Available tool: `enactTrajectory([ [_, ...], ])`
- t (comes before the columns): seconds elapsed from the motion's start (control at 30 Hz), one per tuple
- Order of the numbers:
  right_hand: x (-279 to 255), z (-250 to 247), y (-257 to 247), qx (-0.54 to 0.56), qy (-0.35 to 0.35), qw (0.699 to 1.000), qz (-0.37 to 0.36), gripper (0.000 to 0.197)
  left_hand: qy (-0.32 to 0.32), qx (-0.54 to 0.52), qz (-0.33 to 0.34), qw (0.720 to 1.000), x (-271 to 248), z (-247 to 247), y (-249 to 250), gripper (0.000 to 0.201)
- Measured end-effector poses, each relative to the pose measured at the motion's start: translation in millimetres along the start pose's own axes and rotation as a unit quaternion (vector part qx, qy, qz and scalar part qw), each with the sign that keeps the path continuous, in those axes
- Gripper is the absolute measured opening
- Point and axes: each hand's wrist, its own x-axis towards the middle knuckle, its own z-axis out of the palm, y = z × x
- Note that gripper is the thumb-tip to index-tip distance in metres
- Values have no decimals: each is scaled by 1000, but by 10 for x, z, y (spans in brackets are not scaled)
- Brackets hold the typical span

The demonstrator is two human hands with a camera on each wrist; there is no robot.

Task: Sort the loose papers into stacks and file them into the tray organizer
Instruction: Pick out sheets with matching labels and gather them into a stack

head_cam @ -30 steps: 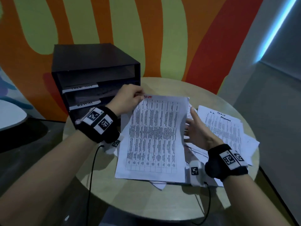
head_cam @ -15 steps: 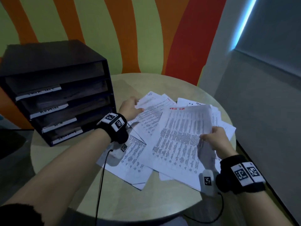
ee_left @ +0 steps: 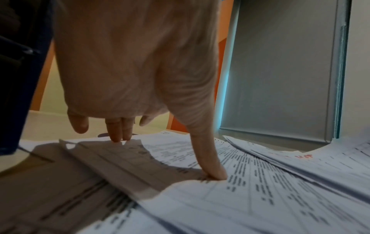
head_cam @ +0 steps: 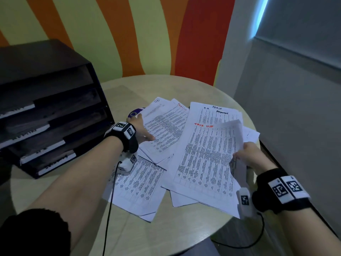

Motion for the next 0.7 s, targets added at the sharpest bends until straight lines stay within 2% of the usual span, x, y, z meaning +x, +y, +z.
enactTrajectory([
  [0.07,10,4,-26,-17,-4,1000,3,10,1,26,-5,1000,36,-7,-8,122],
  [0.1,24,6,-34,-25,-8,1000,2,10,-6,14,-2,1000,40,-19,-19,114],
  [0.17,23,6,-67,-38,-14,999,2,8,-10,-48,20,999,87,-9,-42,88],
  [0.27,8,-19,-103,-41,-23,999,7,9,43,-94,61,993,102,25,-18,38],
  [0.33,-10,-31,-115,-36,-23,999,5,7,80,-98,73,989,98,30,34,25],
  [0.37,-20,-33,-116,-31,-22,999,6,6,94,-103,82,987,87,25,63,25],
  [0.4,-31,-33,-113,-26,-21,999,5,5,105,-112,98,983,96,27,82,34],
  [0.47,-27,-27,-92,-12,-20,1000,6,8,84,-172,108,976,125,23,86,38],
  [0.53,-30,-18,-71,6,-15,1000,8,14,61,-256,89,960,100,-28,52,21],
  [0.57,-15,-15,-46,18,-15,1000,8,16,75,-288,85,951,85,-76,18,13],
  [0.63,-22,-23,-33,45,-9,999,10,18,163,-324,93,927,33,-236,-41,14],
  [0.7,-37,-29,-25,83,-8,997,2,19,248,-385,110,882,-78,-440,-108,18],
])
